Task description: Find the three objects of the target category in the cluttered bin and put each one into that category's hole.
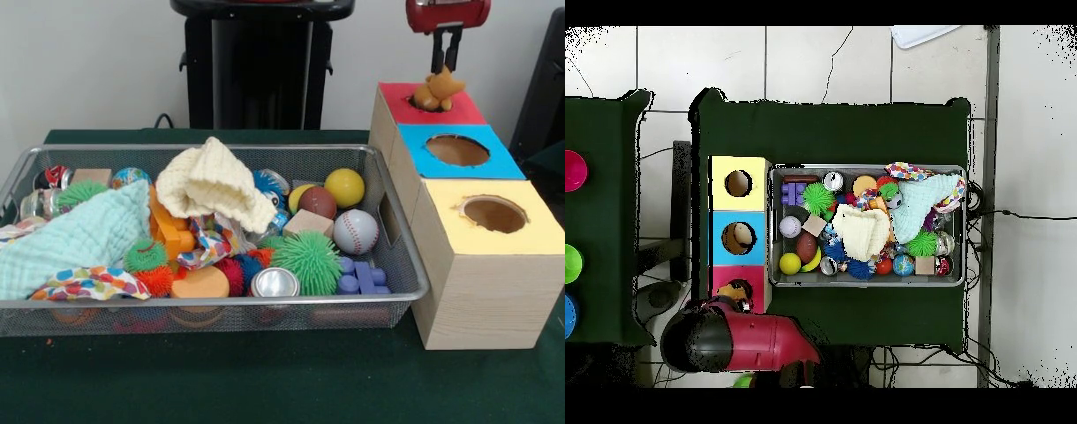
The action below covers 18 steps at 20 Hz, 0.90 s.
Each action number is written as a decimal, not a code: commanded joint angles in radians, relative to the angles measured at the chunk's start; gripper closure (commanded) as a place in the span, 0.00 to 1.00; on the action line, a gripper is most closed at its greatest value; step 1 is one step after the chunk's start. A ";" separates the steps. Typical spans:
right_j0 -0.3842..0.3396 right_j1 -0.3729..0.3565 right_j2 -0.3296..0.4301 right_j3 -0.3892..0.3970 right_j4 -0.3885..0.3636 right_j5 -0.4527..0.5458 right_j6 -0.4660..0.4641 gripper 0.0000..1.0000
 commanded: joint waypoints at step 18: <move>-0.027 0.066 -0.002 -0.014 -0.029 -0.028 0.134 0.00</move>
